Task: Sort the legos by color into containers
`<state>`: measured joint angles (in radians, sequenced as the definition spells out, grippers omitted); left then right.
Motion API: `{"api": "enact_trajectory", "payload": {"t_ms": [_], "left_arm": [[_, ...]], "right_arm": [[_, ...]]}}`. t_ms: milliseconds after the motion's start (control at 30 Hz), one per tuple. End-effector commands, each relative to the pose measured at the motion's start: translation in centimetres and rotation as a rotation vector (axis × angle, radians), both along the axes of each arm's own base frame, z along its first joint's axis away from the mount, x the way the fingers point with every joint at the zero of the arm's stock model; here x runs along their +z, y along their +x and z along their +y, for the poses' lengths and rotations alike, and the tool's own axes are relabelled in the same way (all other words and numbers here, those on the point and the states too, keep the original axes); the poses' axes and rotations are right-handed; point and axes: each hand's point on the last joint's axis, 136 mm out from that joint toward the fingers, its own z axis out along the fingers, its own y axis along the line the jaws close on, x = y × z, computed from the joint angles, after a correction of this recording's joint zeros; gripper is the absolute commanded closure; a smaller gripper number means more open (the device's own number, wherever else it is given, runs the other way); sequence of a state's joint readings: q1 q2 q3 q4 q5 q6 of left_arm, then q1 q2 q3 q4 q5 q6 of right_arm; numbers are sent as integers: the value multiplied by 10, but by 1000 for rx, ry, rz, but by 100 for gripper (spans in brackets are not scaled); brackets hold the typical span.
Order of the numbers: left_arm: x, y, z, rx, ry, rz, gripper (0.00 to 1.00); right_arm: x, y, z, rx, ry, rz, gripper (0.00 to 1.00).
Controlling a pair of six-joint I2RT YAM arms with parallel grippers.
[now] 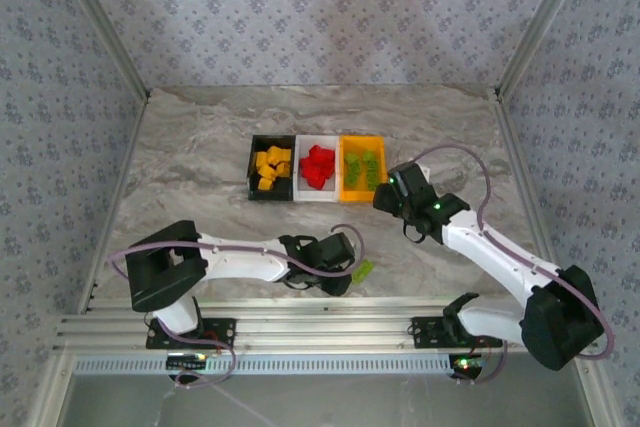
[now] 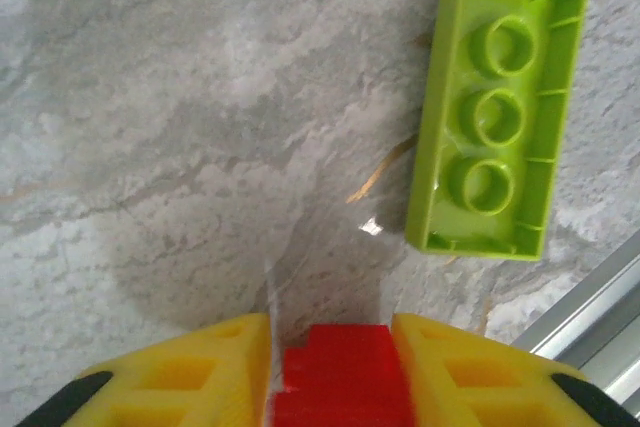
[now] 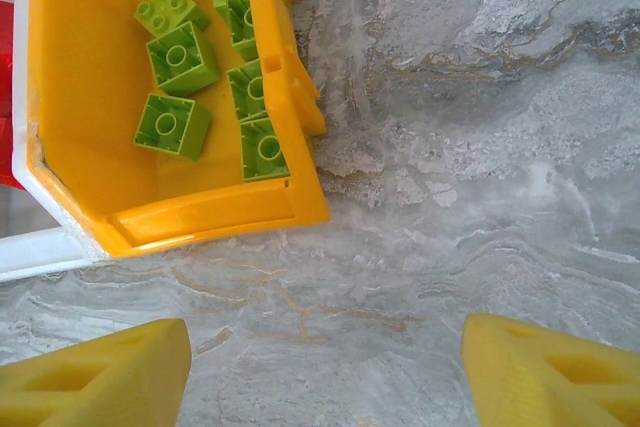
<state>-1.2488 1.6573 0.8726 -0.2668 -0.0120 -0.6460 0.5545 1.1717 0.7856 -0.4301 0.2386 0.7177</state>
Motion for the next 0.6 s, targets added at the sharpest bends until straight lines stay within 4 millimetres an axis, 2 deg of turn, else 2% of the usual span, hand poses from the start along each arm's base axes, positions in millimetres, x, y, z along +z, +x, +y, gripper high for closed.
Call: {"api": "enact_trajectory", "payload": {"t_ms": [0,133,267,367,467,567], "left_arm": [[4,-4,13,4,42,-10,70],[15,5,19,33,40,-60,75],[41,35,31,110,23,-147,76],[71,74,42,215,-47,-213,75],[104,124,52,314,-104,-298,74],[131,169,54,394,-169,-347,74]], "right_arm": [[3,-6,-7,-23,-2,-5,26],[4,-9,-10,-29,3,-12,26],[1,-14,-11,-33,15,-14,26],[-3,-18,-12,-35,19,-10,26],[-5,-20,-12,-30,12,3,26],[-6,-23,-13,-32,11,6,26]]}}
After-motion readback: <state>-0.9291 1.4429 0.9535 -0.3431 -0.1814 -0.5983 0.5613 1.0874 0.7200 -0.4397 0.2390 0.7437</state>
